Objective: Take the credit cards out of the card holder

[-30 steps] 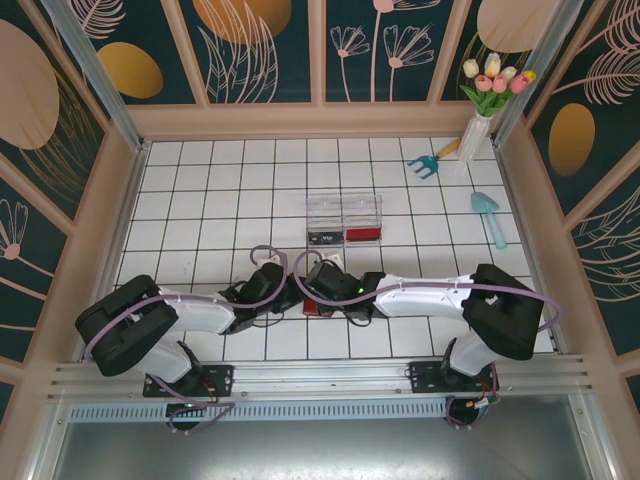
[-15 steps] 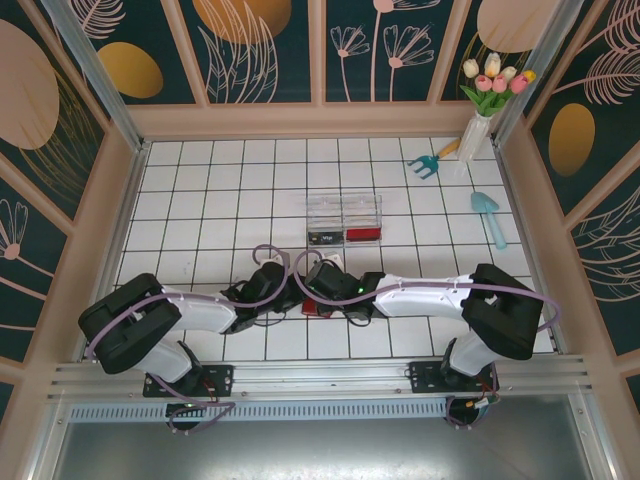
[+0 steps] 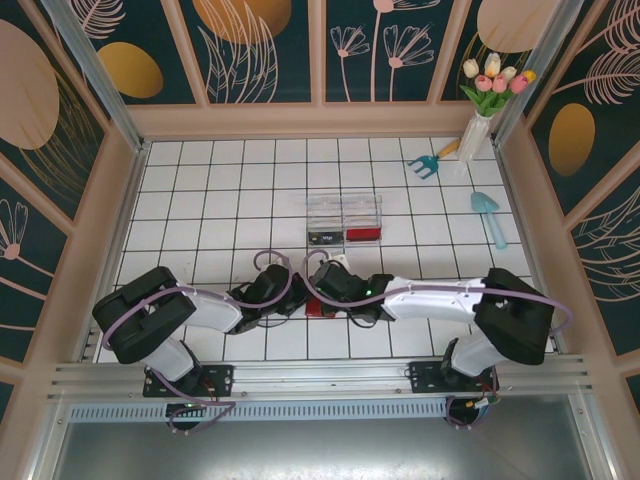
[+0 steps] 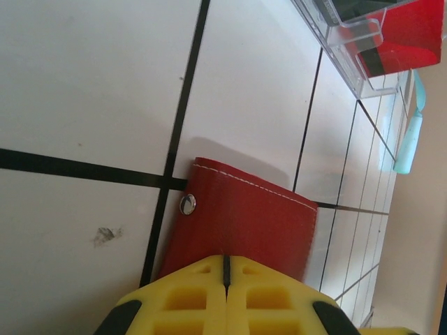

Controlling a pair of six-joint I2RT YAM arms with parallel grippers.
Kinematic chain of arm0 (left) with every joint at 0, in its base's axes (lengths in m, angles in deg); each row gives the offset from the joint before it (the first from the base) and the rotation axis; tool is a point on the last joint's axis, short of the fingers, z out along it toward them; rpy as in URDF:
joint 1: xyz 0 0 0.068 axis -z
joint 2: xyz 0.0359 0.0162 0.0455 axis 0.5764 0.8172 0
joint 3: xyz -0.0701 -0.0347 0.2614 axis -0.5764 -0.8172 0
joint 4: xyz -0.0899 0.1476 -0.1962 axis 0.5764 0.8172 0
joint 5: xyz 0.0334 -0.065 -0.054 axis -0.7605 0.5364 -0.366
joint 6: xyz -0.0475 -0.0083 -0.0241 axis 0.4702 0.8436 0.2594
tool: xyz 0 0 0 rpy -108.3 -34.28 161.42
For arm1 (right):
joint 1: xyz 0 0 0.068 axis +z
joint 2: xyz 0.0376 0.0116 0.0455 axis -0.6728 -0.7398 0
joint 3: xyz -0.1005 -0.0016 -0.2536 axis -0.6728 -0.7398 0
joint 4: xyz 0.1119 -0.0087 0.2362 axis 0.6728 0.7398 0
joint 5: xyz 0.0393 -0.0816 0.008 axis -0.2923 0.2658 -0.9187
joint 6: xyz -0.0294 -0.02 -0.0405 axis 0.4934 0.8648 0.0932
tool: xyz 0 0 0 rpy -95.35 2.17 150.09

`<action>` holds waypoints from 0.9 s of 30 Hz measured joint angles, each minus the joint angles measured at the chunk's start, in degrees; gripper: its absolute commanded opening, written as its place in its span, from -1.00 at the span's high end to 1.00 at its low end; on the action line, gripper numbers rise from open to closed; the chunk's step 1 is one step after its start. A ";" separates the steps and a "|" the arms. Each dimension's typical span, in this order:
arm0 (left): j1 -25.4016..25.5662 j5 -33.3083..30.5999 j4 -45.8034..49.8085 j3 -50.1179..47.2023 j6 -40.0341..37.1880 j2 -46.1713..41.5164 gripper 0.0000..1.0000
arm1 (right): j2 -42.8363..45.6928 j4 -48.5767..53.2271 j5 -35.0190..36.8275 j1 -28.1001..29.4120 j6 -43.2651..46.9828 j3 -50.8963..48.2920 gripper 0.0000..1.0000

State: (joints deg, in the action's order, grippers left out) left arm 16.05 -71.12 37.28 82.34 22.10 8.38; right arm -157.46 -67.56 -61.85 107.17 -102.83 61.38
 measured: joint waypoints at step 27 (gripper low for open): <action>-0.02 -1.77 2.25 -1.57 -3.28 -7.41 1.00 | 1.62 1.01 3.23 0.96 0.37 -1.22 0.06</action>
State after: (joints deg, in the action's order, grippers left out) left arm 16.03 -72.89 39.53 80.76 18.82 0.97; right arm -155.84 -66.55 -58.62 108.13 -102.46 60.15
